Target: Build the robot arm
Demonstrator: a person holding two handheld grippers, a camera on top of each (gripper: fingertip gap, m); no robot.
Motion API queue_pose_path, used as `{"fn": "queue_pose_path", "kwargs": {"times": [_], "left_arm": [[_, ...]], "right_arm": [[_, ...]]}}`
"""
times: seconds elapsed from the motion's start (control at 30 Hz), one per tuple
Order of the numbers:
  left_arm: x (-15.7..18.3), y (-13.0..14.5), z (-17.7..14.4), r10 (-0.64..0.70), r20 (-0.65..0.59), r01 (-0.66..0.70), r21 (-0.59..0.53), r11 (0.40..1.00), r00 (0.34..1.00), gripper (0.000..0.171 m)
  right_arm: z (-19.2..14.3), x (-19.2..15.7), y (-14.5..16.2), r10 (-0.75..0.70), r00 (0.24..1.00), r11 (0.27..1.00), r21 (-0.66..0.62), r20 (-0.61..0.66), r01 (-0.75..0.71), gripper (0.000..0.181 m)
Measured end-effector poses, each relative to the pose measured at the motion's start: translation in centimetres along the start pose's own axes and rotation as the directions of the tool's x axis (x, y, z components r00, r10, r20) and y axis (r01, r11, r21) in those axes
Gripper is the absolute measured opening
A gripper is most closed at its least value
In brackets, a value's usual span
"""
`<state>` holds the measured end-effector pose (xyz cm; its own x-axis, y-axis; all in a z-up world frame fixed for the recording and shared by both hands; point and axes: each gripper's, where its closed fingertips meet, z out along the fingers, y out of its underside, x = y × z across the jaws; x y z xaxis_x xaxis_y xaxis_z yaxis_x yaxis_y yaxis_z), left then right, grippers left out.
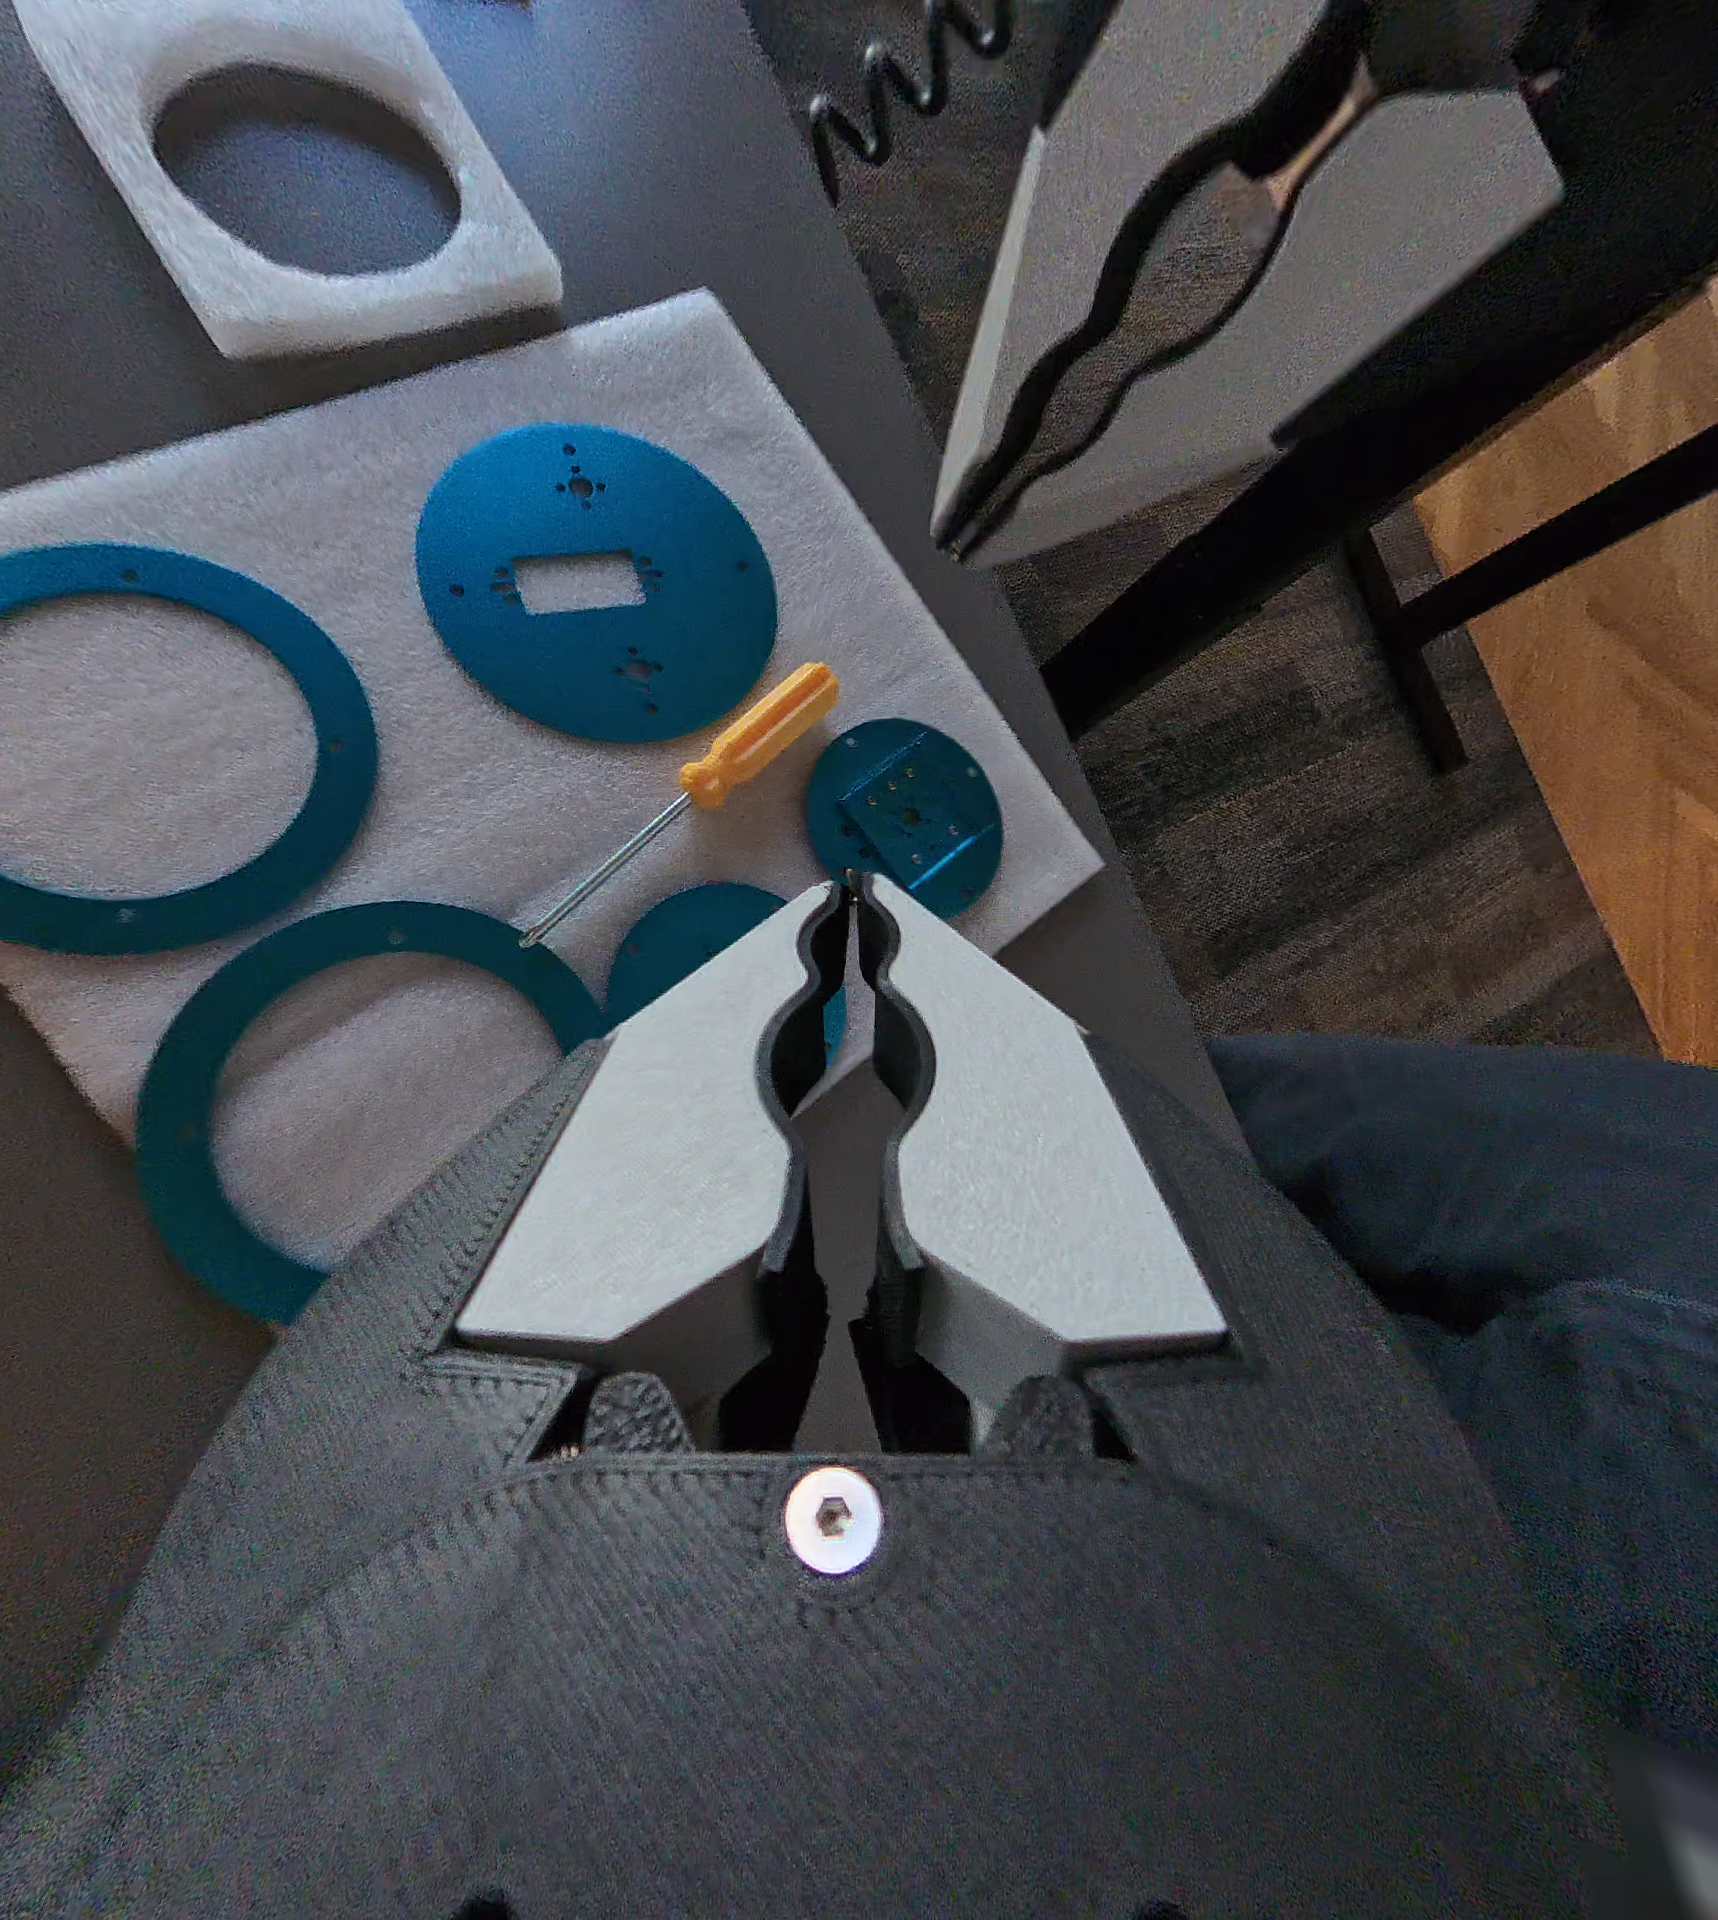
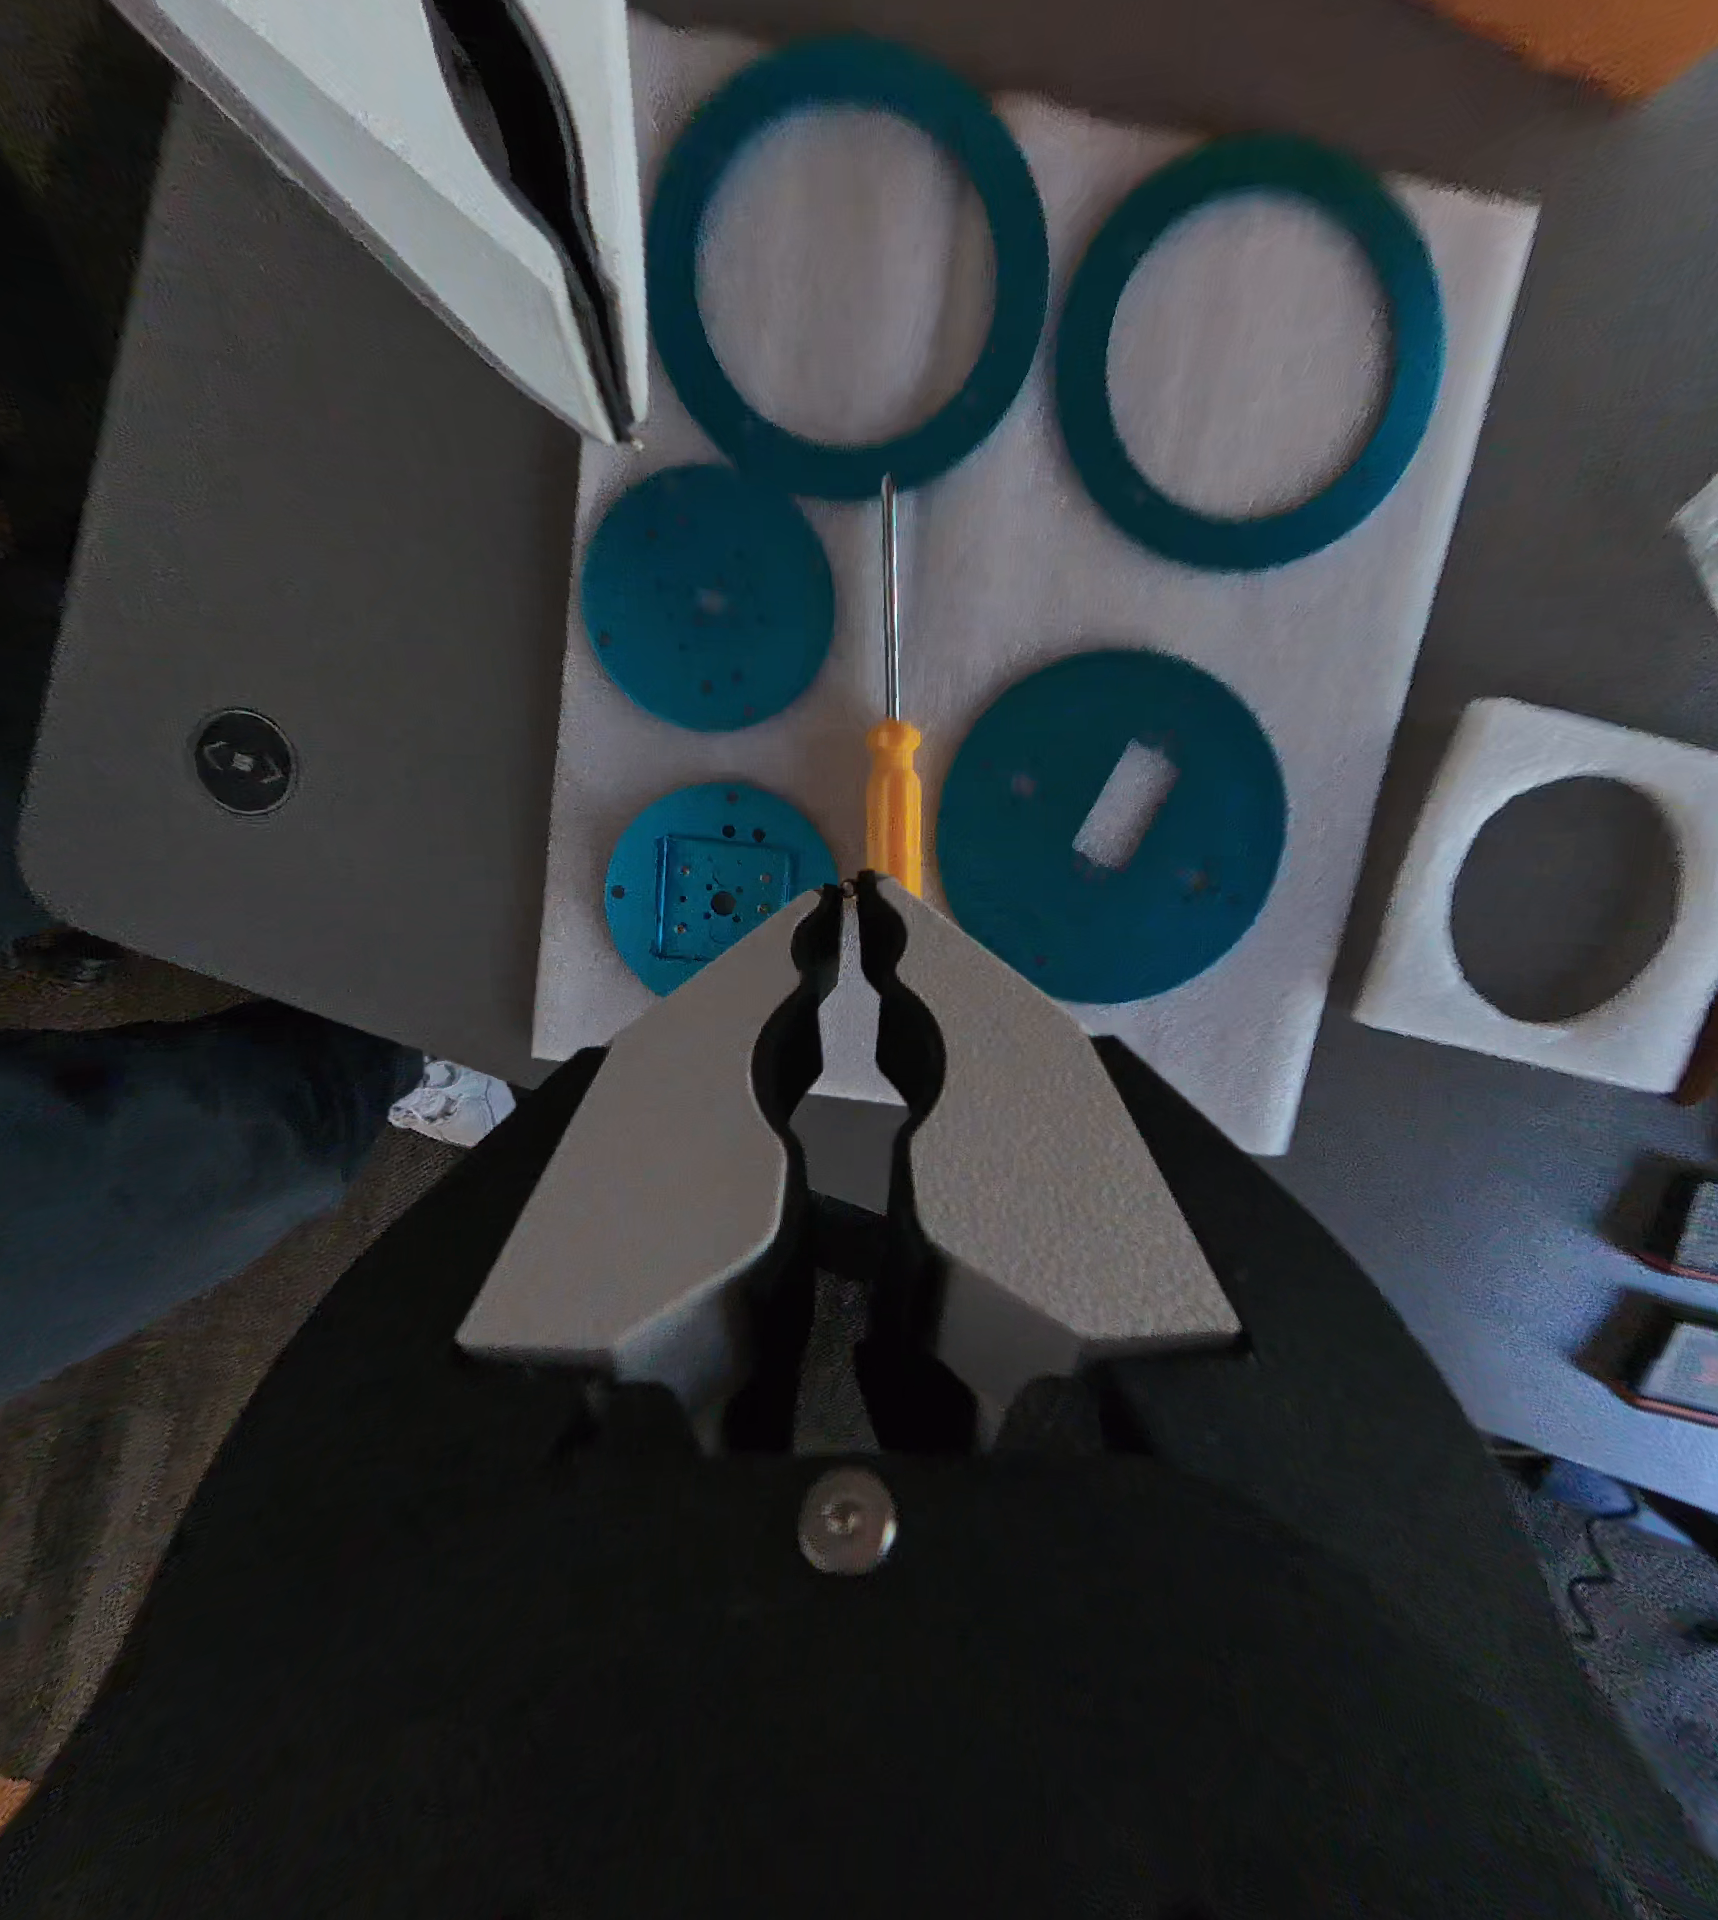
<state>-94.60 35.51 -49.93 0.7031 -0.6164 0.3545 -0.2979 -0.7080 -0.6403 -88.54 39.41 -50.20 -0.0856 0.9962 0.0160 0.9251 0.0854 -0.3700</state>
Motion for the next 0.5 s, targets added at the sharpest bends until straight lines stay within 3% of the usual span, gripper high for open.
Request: {"fn": "queue_pose_path", "kwargs": {"times": [0.13, 0.23, 0.5], "left_arm": [[-1.8, 1.7, 6.6, -0.117, 0.025, 0.118, -0.037, 0.992, 0.993, 0.000], [-2.1, 2.5, 9.7, -0.144, 0.025, 0.145, -0.062, 0.988, 0.989, 0.000], [-3.1, 3.6, 12.8, -0.051, 0.107, 0.068, -0.155, 0.986, 0.993, 0.000]], "right_arm": [[5.6, 0.2, 5.0, 0.161, 0.987, 0.985, -0.071, 0.000, -0.160, 0.002], [7.8, 0.4, 8.2, 0.193, 0.981, 0.968, -0.157, -0.018, -0.194, 0.002], [9.8, 0.9, 9.5, 0.207, 0.978, 0.964, -0.166, -0.012, -0.206, 0.002]]}}
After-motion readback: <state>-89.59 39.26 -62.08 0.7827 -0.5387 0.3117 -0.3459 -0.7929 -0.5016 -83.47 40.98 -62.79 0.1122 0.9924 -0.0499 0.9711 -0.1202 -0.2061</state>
